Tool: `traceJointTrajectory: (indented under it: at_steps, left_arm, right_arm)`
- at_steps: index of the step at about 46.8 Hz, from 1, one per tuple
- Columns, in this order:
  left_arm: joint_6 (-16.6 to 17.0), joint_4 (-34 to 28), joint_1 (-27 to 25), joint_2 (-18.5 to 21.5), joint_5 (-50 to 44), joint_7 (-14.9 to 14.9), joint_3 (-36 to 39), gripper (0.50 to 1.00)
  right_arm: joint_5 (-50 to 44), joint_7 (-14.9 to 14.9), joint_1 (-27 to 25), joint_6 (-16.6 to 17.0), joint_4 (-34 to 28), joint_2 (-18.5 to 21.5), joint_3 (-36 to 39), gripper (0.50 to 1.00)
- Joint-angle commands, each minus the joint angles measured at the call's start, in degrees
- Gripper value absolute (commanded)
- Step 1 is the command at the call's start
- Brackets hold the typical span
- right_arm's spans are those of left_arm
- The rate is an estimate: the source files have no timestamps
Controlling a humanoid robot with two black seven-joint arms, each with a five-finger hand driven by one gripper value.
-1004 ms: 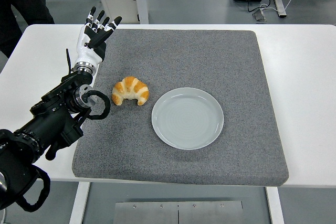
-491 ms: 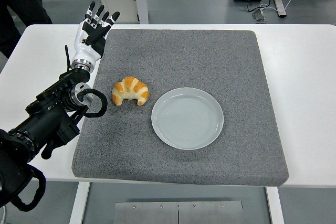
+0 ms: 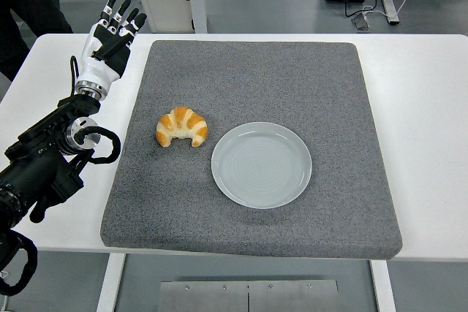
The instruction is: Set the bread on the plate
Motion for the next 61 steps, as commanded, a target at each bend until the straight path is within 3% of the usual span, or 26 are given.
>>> traceJointTrajectory:
  at_steps: [1, 8, 14, 20, 32, 36, 42, 56, 61]
  left_arm:
    - [0.80, -0.02, -0.82, 0.31, 0.09, 0.32, 3.14, 0.971]
    - [6.24, -2.82, -2.49, 3.04, 0.09, 2.95, 8.85, 0.968]
    - [13.54, -12.48, -3.11, 8.12, 0.44, 6.56, 12.81, 0.968]
    - [18.11, -21.54, -4.69, 12.96, 0.62, 7.17, 16.15, 0.968]
    - [23.12, -30.95, -7.86, 18.24, 4.83, 8.49, 23.36, 0.966]
    - [25.41, -34.64, -8.12, 20.26, 7.47, 10.77, 24.67, 0.966]
    - [25.94, -39.74, -9.70, 24.30, 14.05, 16.22, 27.14, 0.966]
    - [24.80, -42.29, -9.97, 26.59, 30.05, 16.67, 27.49, 0.968]
    - [22.43, -43.87, -10.23, 27.56, 34.63, 16.67, 27.49, 0.968]
  right_arm:
    - [0.00, 0.00, 0.00, -0.03, 0.00, 0.00, 0.06, 1.000]
    - [0.00, 0.00, 0.00, 0.06, 0.00, 0.00, -0.03, 1.000]
    - [0.00, 0.00, 0.00, 0.06, 0.00, 0.00, 0.06, 1.000]
    - [0.00, 0.00, 0.00, 0.06, 0.00, 0.00, 0.06, 1.000]
    - [0.00, 0.00, 0.00, -0.03, 0.00, 0.00, -0.03, 1.000]
    - [0.00, 0.00, 0.00, 0.06, 0.00, 0.00, -0.03, 1.000]
    - [0.00, 0.00, 0.00, 0.06, 0.00, 0.00, -0.03, 1.000]
    - [0.00, 0.00, 0.00, 0.06, 0.00, 0.00, -0.03, 1.000]
    - [0.00, 0.00, 0.00, -0.03, 0.00, 0.00, -0.03, 1.000]
